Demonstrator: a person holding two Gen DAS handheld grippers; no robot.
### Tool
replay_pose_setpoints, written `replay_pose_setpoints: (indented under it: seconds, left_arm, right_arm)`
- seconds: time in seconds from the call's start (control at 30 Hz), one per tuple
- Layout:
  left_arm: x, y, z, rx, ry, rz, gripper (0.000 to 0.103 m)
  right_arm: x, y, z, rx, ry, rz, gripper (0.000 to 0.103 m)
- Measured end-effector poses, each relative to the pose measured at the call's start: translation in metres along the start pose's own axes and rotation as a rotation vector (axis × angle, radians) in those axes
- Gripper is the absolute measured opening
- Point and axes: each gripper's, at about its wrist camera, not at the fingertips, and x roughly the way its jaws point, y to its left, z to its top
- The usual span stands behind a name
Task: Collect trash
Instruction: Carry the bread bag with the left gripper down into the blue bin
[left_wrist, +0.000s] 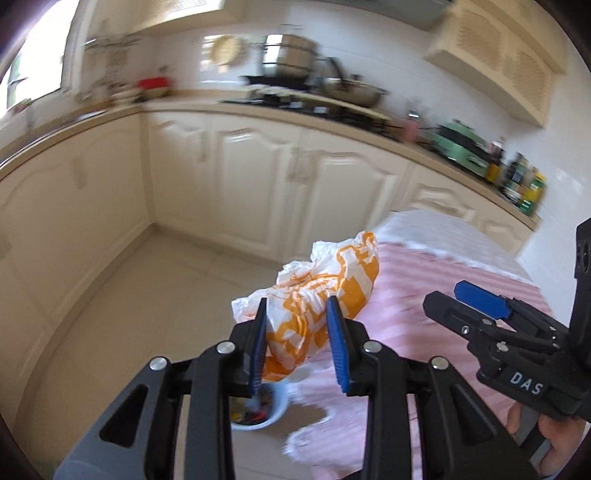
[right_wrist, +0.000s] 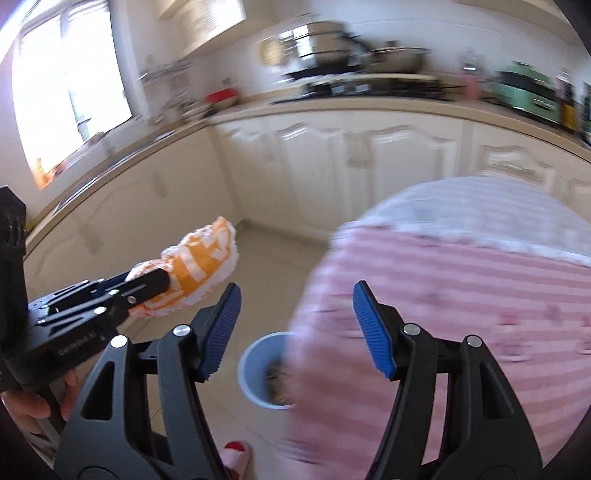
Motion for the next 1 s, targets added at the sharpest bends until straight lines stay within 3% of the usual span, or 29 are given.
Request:
replay_pose_setpoints:
  seconds: [0.17,0.33,0.5,0.63,0.83,1.0]
  left_arm:
    - [0.017,0.087,-0.031,-0.115,0.076,0.065,0.029]
    - [0.076,0.138,-0.07,-0.208,0.186,0.077,0.029]
    - [0.163,0.167,-0.12,-0.332,0.343,0.086,0.029]
    - [0.223,0.171,-0.152,-0.364,0.436,0.072,0.029]
    - [0.3,0.174,-0.194,-0.423,0.57,0.053,0.029]
    - [0.348,0.166,-0.222,-0.392,0.654,0.07,0.029]
  right_arm:
    - [0.067,0.074,-0.019,-0.099,0.093,0.056,0.063]
    - [0.15,0.095,-0.059,-0.138,0.23,-0.002,0.063]
    - [0.244,0.08,-0.112,-0.15,0.417,-0.096,0.063]
    - [0.31,0.056,-0.157,-0.137,0.554,-0.156,0.063]
    - [0.374,0.006,-0.208,-0.091,0.692,-0.264,0.063]
    - [0.401,-0.027,-0.238,-0.057,0.75,-0.325,0.063]
